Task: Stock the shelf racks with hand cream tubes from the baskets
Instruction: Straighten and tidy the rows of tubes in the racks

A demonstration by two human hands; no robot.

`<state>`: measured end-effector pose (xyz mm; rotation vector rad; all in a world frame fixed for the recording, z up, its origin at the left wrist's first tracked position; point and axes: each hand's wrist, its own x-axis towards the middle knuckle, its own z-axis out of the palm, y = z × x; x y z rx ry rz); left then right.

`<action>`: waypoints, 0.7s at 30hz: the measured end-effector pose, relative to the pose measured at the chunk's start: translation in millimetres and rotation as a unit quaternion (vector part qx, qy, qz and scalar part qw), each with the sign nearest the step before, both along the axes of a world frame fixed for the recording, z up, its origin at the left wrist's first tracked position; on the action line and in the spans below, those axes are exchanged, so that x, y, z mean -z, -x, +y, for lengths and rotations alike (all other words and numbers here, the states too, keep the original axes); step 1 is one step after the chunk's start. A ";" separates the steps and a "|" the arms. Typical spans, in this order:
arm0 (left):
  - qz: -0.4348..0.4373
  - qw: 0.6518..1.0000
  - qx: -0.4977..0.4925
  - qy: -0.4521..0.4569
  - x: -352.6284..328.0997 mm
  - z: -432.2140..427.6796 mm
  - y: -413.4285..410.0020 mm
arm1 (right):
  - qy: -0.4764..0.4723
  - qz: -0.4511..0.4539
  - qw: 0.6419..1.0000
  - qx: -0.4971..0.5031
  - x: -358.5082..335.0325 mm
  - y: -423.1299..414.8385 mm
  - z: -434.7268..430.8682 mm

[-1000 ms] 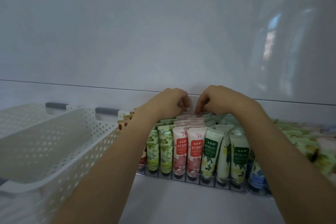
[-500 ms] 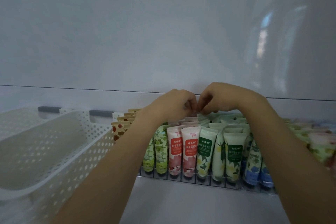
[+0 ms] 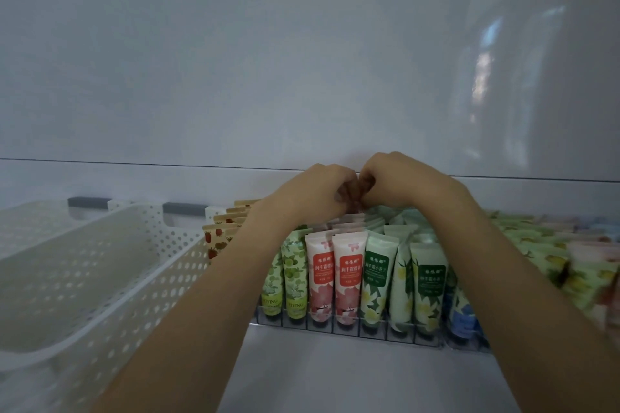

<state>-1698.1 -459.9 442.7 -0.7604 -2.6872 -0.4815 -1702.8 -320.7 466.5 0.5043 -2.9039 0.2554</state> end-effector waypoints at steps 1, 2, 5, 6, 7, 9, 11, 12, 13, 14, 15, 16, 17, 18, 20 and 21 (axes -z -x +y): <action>0.005 1.000 -0.005 -0.005 0.2 -0.4 -0.2 | 0.019 -0.007 1.000 -0.006 -2.9 -0.9 4.0; 0.011 1.000 -0.012 -0.007 0.5 -0.9 -0.2 | 0.038 -0.014 0.999 -0.009 -6.1 -1.9 9.0; 0.013 1.000 -0.021 -0.013 2.2 -0.9 1.0 | 0.051 -0.033 0.998 0.002 -12.0 -4.4 24.4; 0.008 1.000 -0.020 -0.018 2.9 -0.1 1.8 | 0.043 -0.041 0.998 0.010 -12.2 -4.7 26.7; 0.004 1.000 -0.017 -0.023 3.5 0.8 2.4 | 0.033 -0.050 0.998 0.019 -11.4 -4.7 27.0; -0.002 0.999 -0.011 -0.030 4.6 2.4 3.7 | 0.017 -0.063 0.997 0.038 -9.3 -4.2 24.6; -0.005 0.999 -0.005 -0.034 5.9 3.3 5.0 | 0.005 -0.063 0.996 0.058 -7.9 -3.6 21.6; -0.003 0.999 -0.003 -0.036 6.4 3.7 5.3 | -0.001 -0.055 0.996 0.068 -7.1 -3.5 20.1; -0.001 0.999 -0.001 -0.036 6.8 4.0 5.6 | -0.008 -0.043 0.996 0.078 -6.2 -3.6 18.9; 0.001 0.999 0.001 -0.038 7.1 4.3 5.7 | -0.017 -0.030 0.996 0.087 -5.2 -3.7 17.8; 0.001 0.999 0.004 -0.042 7.3 4.6 5.8 | -0.026 -0.019 0.995 0.095 -4.3 -3.6 16.7; 0.001 0.999 0.006 -0.046 7.4 4.8 6.1 | -0.033 -0.010 0.994 0.101 -3.2 -3.4 15.7; 0.000 0.999 0.007 -0.049 7.5 4.7 6.1 | -0.037 -0.006 0.994 0.106 -2.2 -3.1 14.9; -0.001 0.999 0.007 -0.049 7.6 4.4 6.3 | -0.038 -0.003 0.993 0.109 -1.5 -2.6 14.4; -0.004 0.999 0.006 -0.046 7.1 3.7 5.8 | -0.036 -0.004 0.993 0.109 -1.0 -1.8 15.2; -0.006 0.999 0.008 -0.045 5.9 3.1 4.7 | -0.035 -0.010 0.994 0.103 -1.9 -2.2 16.3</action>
